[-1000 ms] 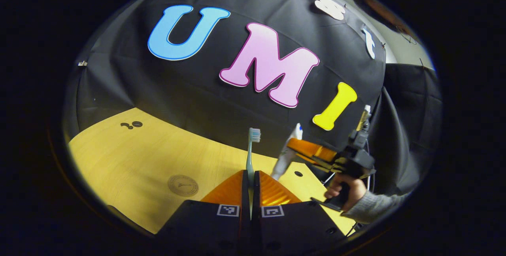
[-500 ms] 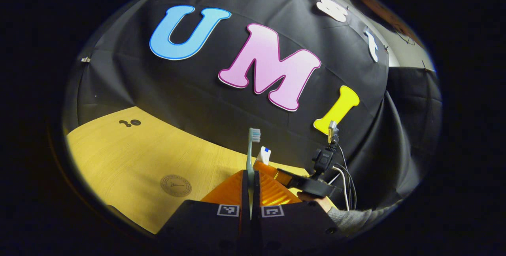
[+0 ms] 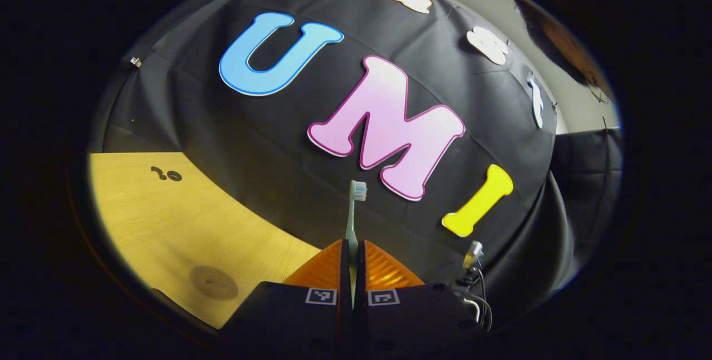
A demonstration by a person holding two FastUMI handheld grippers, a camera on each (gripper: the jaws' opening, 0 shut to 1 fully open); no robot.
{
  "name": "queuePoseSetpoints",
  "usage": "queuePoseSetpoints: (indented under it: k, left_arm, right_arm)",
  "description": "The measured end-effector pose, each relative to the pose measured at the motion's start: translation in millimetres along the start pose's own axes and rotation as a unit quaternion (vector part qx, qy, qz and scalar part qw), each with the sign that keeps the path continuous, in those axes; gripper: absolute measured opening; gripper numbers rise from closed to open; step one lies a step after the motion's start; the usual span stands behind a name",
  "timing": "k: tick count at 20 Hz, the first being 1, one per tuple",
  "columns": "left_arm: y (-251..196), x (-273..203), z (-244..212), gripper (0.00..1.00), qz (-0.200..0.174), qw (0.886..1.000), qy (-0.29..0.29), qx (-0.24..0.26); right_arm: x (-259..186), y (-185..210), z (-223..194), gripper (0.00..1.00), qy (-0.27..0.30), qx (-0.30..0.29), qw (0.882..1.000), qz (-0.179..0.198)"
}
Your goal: Put the toothbrush and toothpaste on the desktop into the cup, then pick up the cup and place it on the coaster on the desktop.
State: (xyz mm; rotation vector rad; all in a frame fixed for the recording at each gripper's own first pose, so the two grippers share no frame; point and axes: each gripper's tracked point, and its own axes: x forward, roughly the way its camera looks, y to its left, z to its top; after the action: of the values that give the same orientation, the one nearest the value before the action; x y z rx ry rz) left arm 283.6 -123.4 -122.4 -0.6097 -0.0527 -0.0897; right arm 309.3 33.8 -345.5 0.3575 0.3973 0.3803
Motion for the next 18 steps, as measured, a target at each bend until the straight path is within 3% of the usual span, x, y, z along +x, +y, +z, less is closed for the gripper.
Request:
queuePoseSetpoints:
  k: [1,2,6,8,12,15,16,17,18]
  left_arm:
    - [0.6,8.4,0.3,0.06,0.000,1.000,-0.007,-0.005]
    - [1.0,17.6,-1.4,0.06,-0.001,1.000,-0.014,-0.011]
    - [8.6,40.4,-16.6,0.06,0.001,1.000,-0.026,-0.015]
    - [15.2,46.1,-28.3,0.06,0.005,0.999,-0.029,-0.021]
    - [26.3,52.9,-57.2,0.06,0.014,0.999,-0.021,-0.028]
    - [33.2,54.8,-80.8,0.06,0.021,0.999,-0.009,-0.024]
    - [34.5,55.7,-87.8,0.06,0.023,1.000,-0.006,-0.021]
    - [35.1,54.5,-94.1,0.06,0.023,1.000,-0.002,-0.017]
    - [34.0,55.5,-100.2,0.06,0.022,1.000,0.002,-0.013]
  right_arm:
    - [-2.4,1.1,-1.1,0.09,-0.001,0.004,1.000,-0.001]
    - [-4.7,1.8,-1.7,0.14,0.000,0.009,1.000,-0.004]
    - [-14.9,9.4,-4.6,0.19,0.018,0.055,0.998,0.011]
    - [-19.0,6.6,0.8,0.36,0.013,0.075,0.997,0.011]
    - [-38.9,-11.2,8.7,0.48,0.010,0.080,0.997,0.005]
    - [-58.4,-27.7,15.3,0.48,0.005,0.098,0.995,-0.005]
    - [-64.1,-33.0,16.0,0.39,0.005,0.103,0.995,-0.008]
    - [-69.5,-37.9,16.1,0.49,0.004,0.107,0.994,-0.012]
    - [-74.3,-43.1,15.9,0.49,0.004,0.109,0.994,-0.016]
